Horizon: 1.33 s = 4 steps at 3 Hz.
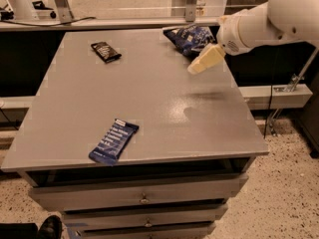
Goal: Move blue chip bag near rxbar blueberry
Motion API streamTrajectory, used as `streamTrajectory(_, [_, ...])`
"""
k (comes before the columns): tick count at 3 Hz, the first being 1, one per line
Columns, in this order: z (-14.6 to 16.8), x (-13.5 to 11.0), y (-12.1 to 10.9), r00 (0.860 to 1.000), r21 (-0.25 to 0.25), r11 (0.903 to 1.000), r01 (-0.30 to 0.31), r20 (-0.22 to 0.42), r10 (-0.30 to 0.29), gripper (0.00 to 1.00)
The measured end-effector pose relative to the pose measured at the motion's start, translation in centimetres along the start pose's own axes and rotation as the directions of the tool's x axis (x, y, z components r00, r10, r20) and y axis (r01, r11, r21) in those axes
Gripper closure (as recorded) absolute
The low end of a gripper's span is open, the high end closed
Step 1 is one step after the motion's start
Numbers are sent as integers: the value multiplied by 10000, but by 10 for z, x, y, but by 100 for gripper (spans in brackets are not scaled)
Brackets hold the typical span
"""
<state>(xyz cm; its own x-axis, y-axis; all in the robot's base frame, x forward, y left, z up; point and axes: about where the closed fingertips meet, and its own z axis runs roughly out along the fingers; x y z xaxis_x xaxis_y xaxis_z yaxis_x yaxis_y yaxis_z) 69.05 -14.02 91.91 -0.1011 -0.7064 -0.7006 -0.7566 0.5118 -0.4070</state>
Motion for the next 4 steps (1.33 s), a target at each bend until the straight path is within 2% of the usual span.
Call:
streamTrajectory(1, [34,-8,-29,9976,628,9975,-326,636,286,0])
streamTrajectory(2, [60,-4,-49,9956,968,9939,-521,822,442,0])
streamTrajectory(3, [81,11,-58,9958,1010,9922,-726,628,665,15])
streamTrajectory(4, [90,22,-61,9958,953,9921,-817,479,774,39])
